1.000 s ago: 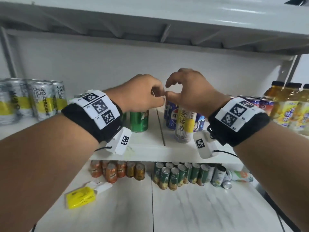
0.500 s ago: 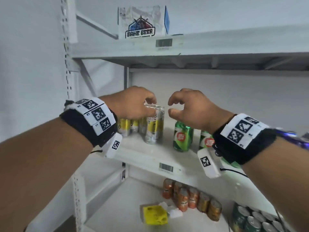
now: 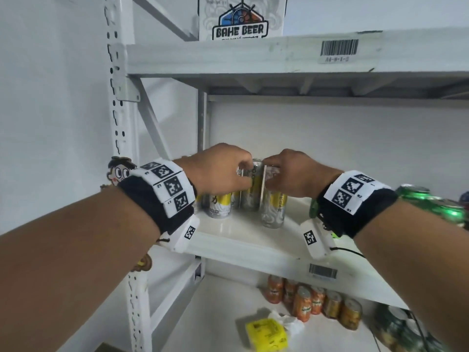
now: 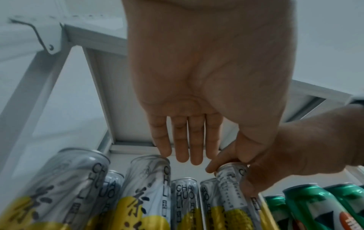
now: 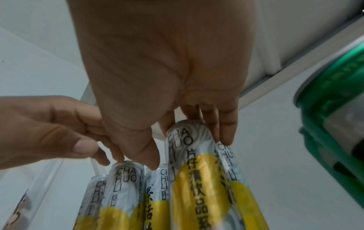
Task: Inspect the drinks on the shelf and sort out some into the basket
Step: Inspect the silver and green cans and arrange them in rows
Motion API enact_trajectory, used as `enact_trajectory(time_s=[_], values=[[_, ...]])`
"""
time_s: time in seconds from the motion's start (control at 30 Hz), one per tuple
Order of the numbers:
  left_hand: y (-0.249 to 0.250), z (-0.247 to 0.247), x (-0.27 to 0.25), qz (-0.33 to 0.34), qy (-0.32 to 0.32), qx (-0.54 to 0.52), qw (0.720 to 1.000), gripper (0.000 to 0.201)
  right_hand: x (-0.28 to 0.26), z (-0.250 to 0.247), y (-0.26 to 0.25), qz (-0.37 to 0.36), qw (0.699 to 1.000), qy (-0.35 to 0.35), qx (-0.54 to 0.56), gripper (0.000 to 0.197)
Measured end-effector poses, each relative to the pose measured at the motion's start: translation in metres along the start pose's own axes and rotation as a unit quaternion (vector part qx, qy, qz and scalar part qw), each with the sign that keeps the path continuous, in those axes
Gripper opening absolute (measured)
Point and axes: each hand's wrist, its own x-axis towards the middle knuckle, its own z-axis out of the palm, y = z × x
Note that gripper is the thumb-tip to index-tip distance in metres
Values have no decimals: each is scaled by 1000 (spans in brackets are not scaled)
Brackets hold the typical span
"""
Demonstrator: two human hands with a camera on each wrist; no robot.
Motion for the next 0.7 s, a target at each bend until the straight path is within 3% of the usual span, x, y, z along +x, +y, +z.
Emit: enact_trajectory(time_s=[0.17, 0.33, 0.43, 0.53, 0.7], values=[[5, 11, 9, 28, 15, -49, 998, 38, -10, 4, 1, 26, 998, 45, 28, 40], [21, 24, 14, 34, -1, -81, 996, 32, -30, -11, 2, 0, 996, 74, 45, 28], [42, 35, 16, 40, -47, -113, 992, 24, -50, -25, 4, 2, 994, 90, 70, 21], [69, 45, 18, 51, -92, -187, 977, 22, -71, -39, 10, 1, 990, 103, 92, 13], [125, 61, 26, 45, -82, -347, 933, 23, -111, -55, 41, 41, 976, 133, 169, 17]])
